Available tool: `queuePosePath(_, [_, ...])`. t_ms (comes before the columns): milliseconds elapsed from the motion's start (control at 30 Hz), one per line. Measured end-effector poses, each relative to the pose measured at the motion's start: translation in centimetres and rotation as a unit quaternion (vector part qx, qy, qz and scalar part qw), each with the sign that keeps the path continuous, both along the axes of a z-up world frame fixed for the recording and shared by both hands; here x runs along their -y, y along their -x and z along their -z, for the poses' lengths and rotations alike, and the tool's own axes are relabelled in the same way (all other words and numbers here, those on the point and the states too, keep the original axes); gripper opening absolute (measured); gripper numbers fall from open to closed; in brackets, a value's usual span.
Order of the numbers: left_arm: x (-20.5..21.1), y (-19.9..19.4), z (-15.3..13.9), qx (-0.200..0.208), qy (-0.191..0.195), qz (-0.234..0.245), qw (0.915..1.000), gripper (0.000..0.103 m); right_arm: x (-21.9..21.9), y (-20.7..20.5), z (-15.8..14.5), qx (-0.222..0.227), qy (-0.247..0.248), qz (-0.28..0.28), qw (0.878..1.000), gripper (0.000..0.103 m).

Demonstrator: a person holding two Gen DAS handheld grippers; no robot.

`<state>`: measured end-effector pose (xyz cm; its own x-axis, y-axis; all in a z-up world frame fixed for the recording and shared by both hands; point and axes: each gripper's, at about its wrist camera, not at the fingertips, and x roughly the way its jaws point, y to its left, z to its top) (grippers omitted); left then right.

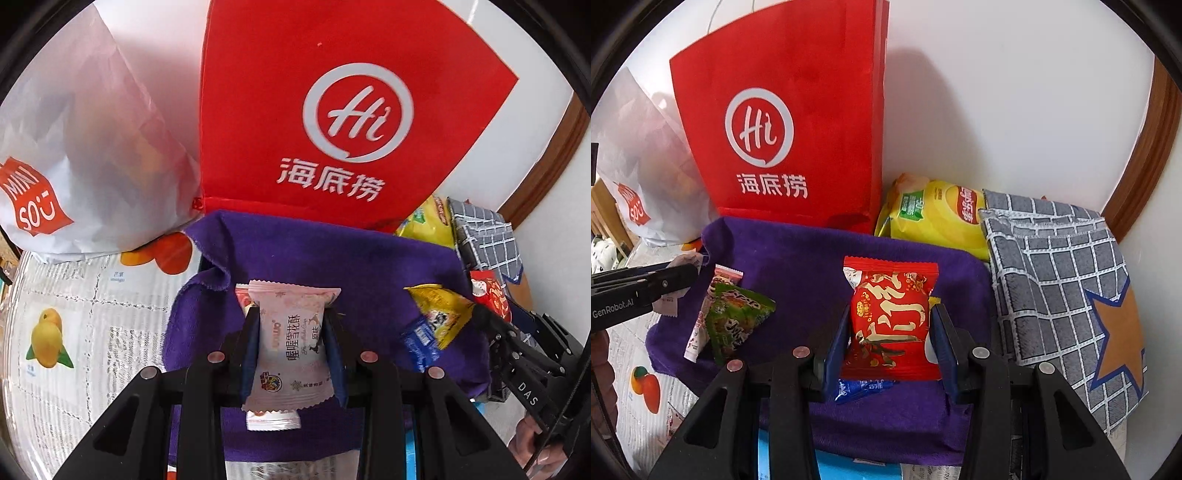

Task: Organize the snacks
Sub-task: 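Carry the red packet and pink pastry packet over the purple towel with both grippers, then open both grippers to drop the packets onto the purple towel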

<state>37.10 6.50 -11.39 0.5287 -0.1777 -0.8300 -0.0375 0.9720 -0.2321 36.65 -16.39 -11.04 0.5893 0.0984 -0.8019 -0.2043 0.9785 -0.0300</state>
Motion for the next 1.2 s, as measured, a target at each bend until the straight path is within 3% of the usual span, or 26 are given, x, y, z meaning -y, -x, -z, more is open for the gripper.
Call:
queuePosePath(633, [-0.3,-1.5,2.8,-0.032,0.007,-0.004,0.9995,0.031,-2.9,-0.8,4.5,-0.054,0.035,-0.028,0.998,0.044])
queuePosePath(1200, [1.1,-2.0,3.6,-0.041,0.008,0.008,0.9991,0.032,-2.9,-1.3,5.2,-0.064,0.046,-0.031,0.996,0.044])
